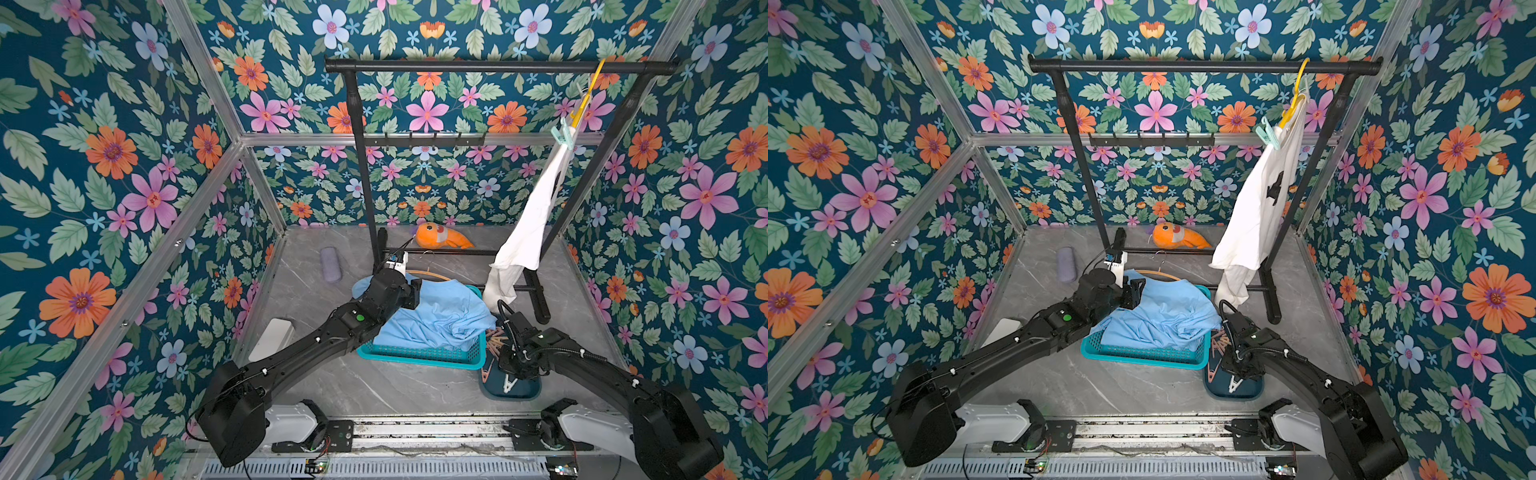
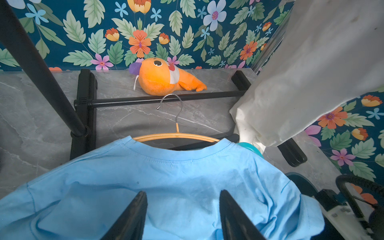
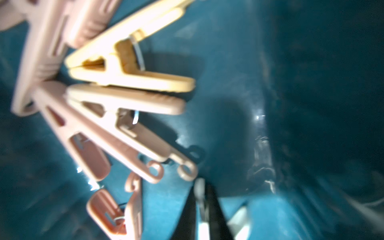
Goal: Use clothespins to secure the t-shirt on both sides of the hanger
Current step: Pick up the clothespin from the storage box, then open the clothespin.
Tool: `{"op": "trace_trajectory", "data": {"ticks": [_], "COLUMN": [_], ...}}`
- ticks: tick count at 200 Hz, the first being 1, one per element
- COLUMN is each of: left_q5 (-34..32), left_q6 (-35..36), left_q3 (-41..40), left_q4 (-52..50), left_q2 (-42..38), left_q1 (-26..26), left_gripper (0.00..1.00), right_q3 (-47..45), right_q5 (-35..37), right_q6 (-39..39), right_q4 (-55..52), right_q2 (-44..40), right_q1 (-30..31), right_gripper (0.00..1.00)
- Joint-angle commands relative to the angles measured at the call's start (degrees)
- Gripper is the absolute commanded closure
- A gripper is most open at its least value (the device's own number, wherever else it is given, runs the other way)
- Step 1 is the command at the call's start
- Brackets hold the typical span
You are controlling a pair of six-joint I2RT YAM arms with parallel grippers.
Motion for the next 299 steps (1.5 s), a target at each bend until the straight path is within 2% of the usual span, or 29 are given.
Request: {"op": "trace_trajectory", "data": {"ticks": [1, 17, 36, 58, 77, 101, 113, 142, 167, 182, 210, 227, 270, 299], "left_q5": [0.55, 1.27, 3.60, 8.47, 18.38, 32.46, 38.03, 46.62, 52.47, 53.18, 54.19, 55.50, 58.34, 58.50], "left_q6": [0.01, 0.54, 1.33, 1.73, 1.76, -0.73, -2.24, -5.87, -7.41, -6.99, -6.36, -6.54, -8.26, -8.82], "left_q3": [0.53, 0.81, 1.28, 1.57, 0.91, 2.22, 2.35, -0.22, -1.78, -1.75, -1.83, -1.16, -1.08, -0.57], "left_q4": [0.38, 0.62, 1.88, 4.60, 10.21, 16.20, 19.82, 30.44, 36.17, 36.07, 37.35, 38.08, 41.26, 41.69], "left_q2": [-0.56, -1.08, -1.82, -2.79, -3.08, -0.55, 0.79, 1.41, 1.57, 1.67, 1.89, 2.33, 2.56, 2.58], "left_q1": [0.06, 0.07, 0.07, 0.07, 0.07, -0.25, -0.59, -0.81, -1.15, -1.40, -1.68, -1.97, -2.29, -2.66], "left_gripper": [0.42, 0.42, 0.41, 0.35, 0.24, 0.15, 0.15, 0.15, 0.14, 0.11, 0.10, 0.13, 0.18, 0.29], "right_q3": [1.23, 3.15, 5.49, 8.69, 9.18, 7.16, 6.14, 4.98, 7.15, 8.94, 11.12, 11.21, 10.97, 11.21], "right_q5": [1.76, 3.63, 6.29, 7.67, 2.59, -8.32, -13.41, -20.56, -27.60, -32.37, -37.81, -39.04, -38.36, -39.37], "right_q6": [0.84, 0.87, 0.97, -0.86, -4.92, -9.66, -11.28, -12.64, -13.06, -12.92, -11.88, -10.81, -12.60, -12.51], "right_q4": [-2.42, -5.39, -8.68, -9.90, -2.03, 16.04, 26.68, 50.22, 63.63, 69.10, 74.39, 76.66, 76.29, 75.25], "right_q2": [-1.28, -5.60, -14.80, -26.86, -35.85, -41.48, -41.36, -37.46, -31.59, -28.14, -23.58, -21.78, -20.83, -20.58], "right_q1": [0.29, 0.80, 1.10, 1.10, 1.11, 1.16, 1.17, 1.14, 1.16, 1.12, 1.31, 1.64, 2.30, 2.40], "right_gripper": [1.00, 1.00, 1.00, 1.00, 1.00, 1.00, 1.00, 1.00, 1.00, 1.00, 1.00, 1.00, 1.00, 1.00]}}
